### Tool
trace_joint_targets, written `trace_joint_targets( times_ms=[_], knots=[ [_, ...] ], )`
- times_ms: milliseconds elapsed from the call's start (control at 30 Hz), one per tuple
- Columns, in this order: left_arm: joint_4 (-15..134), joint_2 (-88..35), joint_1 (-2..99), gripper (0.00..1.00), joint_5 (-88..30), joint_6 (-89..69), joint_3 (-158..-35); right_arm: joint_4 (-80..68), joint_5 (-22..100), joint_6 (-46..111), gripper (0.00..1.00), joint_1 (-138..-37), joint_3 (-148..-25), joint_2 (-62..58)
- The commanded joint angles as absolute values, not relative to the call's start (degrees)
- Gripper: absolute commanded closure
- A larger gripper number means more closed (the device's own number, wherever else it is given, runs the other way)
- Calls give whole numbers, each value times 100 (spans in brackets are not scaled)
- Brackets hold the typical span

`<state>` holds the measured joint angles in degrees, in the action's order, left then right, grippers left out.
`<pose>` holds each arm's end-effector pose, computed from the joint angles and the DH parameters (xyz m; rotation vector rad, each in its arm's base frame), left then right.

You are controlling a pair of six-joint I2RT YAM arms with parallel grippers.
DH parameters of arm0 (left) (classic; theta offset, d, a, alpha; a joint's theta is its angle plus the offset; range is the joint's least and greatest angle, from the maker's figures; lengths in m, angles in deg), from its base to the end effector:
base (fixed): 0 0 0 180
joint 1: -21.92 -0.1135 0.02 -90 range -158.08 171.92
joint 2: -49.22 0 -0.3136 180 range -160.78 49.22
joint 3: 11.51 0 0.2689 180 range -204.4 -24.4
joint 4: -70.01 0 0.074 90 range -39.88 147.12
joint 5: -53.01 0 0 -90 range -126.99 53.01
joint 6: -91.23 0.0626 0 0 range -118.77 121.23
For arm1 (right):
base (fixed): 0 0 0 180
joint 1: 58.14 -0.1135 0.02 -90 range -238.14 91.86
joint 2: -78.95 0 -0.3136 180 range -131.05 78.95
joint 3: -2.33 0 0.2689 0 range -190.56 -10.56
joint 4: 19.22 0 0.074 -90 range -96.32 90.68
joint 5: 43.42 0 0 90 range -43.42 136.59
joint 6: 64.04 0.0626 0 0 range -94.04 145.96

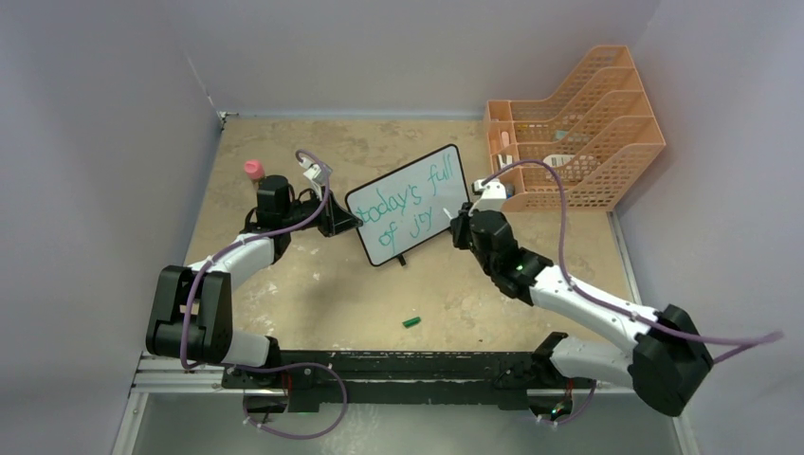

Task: Write a sentence on the whiteboard
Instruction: Write a sentence on the whiteboard, then close the whiteboard marker at the center of the board.

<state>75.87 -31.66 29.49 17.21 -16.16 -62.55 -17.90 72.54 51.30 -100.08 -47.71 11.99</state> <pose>0.2953 -0.0905 0.2444 0.4658 1.9435 -1.2138 0.2253 0.1656 0.2830 0.0381 1.8735 0.3860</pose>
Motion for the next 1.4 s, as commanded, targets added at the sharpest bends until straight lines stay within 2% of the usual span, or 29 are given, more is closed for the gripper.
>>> trace_joint_targets(
  times_ms=[0,67,267,433,600,633,667,767,1000,1167,1367],
  knots=[
    [7804,-2967,2974,94,1729,-1589,-6413,-1406,7438,5026,100,-9976,-4929,1925],
    [7800,-2934,2974,91,1690,-1612,-6400,-1195,7555,5026,100,-9972,-4932,2213],
    [7736,-2660,2974,68,1364,-1729,-6324,-735,7849,4949,100,-9973,-4997,3042],
    [7372,-2169,2974,56,872,-1782,-6327,-398,8083,4822,100,-9973,-5230,3418],
    [6267,-1464,2973,48,136,-1526,-6486,-226,8190,4705,100,-9977,-5467,3784],
    [5964,-1318,2974,44,-68,-1462,-6532,-225,8211,4677,100,-9976,-5499,3860],
    [5623,-1193,2974,34,-269,-1402,-6580,-222,8222,4643,100,-9972,-5523,3937],
    [4578,-860,2974,24,-749,-1243,-6796,-188,8222,4549,100,-9979,-5632,4098],
    [3079,-115,3131,23,-1013,-1392,-7216,-171,8289,4290,100,-9978,-5676,4428],
    [2585,-53,3512,25,-1343,-1707,-7352,-203,8286,4148,100,-9972,-5643,4527],
    [2228,-553,5335,26,-2635,-1974,-7617,-522,8181,3953,100,-9976,-5364,4619]
  ],
)
